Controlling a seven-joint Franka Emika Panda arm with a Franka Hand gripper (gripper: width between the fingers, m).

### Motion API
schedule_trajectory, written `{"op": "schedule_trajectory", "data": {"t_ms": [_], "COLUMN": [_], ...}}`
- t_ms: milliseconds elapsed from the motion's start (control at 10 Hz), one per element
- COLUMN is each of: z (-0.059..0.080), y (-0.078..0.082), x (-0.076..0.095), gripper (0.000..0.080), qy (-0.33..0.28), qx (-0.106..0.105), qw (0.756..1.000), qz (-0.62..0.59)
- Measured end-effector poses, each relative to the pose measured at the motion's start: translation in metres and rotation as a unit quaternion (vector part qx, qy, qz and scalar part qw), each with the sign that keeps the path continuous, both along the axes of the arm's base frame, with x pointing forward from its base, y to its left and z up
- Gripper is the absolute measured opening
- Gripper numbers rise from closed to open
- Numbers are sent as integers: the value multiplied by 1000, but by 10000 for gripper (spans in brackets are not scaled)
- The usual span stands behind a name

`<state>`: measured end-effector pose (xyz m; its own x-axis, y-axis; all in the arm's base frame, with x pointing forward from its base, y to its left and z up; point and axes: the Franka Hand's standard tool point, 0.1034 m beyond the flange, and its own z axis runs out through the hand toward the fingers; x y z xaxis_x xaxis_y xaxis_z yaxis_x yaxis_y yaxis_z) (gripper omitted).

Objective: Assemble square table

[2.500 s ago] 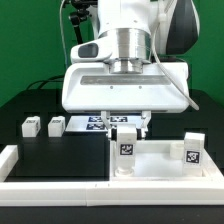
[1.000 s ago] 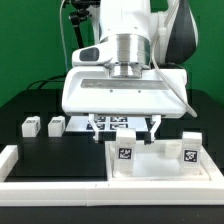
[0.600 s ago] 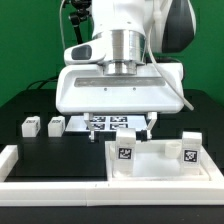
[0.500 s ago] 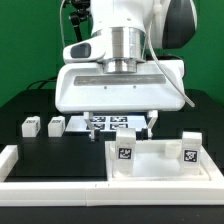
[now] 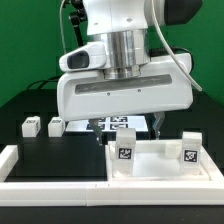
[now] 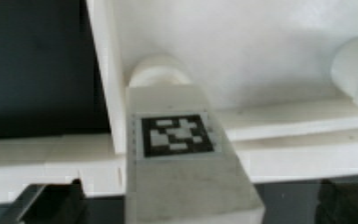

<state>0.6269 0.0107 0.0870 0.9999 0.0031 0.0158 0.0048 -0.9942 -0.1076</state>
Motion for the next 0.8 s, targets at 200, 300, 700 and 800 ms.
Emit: {"op": "schedule_trajectory", "data": {"t_ms": [200, 300, 700, 800], "z": [-8, -10, -12, -12], "y": [-6, -10, -10, -10], "x": [-7, 4, 1, 2], "gripper": [648, 648, 375, 286], "qy": [81, 51, 52, 53], "qx": [-2, -9, -9, -9], "qw": [996, 998, 999, 999], "qz": [21, 18, 13, -2]}}
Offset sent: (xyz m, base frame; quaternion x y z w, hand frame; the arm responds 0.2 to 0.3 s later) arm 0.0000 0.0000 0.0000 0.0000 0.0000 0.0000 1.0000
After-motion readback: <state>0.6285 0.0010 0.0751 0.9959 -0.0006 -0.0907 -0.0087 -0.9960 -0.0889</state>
